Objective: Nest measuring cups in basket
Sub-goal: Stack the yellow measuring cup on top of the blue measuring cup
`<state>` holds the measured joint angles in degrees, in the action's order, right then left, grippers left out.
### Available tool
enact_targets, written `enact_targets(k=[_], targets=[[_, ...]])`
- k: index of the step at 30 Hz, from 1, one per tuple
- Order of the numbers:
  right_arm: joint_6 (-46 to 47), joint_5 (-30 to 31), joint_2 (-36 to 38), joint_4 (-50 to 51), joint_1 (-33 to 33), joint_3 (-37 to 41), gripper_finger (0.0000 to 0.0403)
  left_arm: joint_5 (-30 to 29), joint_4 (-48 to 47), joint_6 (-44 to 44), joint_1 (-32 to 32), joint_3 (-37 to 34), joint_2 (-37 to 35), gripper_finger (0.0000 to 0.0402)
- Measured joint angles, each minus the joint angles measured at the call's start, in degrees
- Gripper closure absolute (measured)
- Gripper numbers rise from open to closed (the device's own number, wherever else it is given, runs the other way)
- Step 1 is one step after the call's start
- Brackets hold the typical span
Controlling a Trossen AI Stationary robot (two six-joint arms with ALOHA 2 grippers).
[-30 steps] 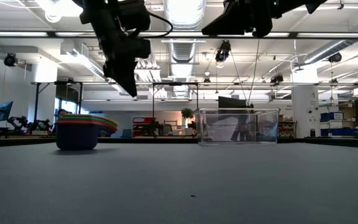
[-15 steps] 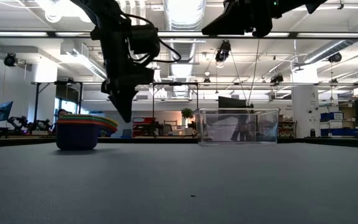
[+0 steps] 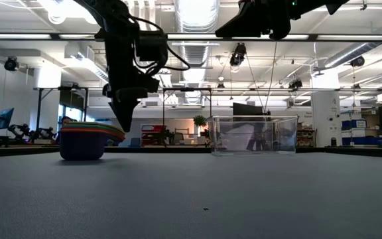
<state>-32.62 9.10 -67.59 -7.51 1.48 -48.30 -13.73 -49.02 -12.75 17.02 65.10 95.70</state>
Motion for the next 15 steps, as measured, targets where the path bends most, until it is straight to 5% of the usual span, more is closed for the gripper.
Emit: enact_targets(k=[15], targets=[[0.0, 0.0, 0.0, 0.02, 0.0, -0.01, 0.0394, -1.9, -1.15, 0.0, 0.02, 0.0, 0.0, 0.0402]])
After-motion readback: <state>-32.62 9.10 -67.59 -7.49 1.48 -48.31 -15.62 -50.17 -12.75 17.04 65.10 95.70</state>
